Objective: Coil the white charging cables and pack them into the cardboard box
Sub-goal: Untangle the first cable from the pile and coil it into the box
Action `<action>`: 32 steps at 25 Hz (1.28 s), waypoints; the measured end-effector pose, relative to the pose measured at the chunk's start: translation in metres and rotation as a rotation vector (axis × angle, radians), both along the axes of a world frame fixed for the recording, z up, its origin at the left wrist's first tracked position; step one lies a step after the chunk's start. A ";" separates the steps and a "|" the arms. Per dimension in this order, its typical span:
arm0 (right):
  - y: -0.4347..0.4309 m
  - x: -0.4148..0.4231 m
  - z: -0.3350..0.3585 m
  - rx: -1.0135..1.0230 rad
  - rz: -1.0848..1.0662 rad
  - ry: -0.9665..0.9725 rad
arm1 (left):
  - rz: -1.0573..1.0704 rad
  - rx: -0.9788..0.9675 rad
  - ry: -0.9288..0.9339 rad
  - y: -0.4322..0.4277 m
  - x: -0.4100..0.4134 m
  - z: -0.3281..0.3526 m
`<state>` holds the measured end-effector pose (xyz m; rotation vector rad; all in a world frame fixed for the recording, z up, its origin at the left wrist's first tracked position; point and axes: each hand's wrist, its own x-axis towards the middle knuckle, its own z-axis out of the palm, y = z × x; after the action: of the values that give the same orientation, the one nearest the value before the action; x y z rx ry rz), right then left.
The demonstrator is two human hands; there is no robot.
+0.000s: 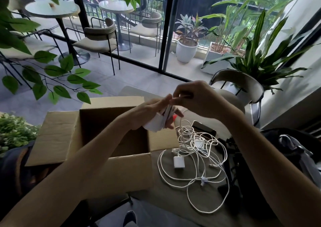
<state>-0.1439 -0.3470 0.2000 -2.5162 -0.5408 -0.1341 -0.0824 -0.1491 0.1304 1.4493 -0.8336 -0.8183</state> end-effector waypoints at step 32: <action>0.011 0.012 0.000 -0.204 0.029 0.265 | 0.081 0.091 -0.283 -0.001 0.014 -0.012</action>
<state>-0.1323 -0.3356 0.1997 -2.6637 -0.5034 0.2759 -0.0687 -0.1504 0.1183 1.6941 -0.9514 -0.6042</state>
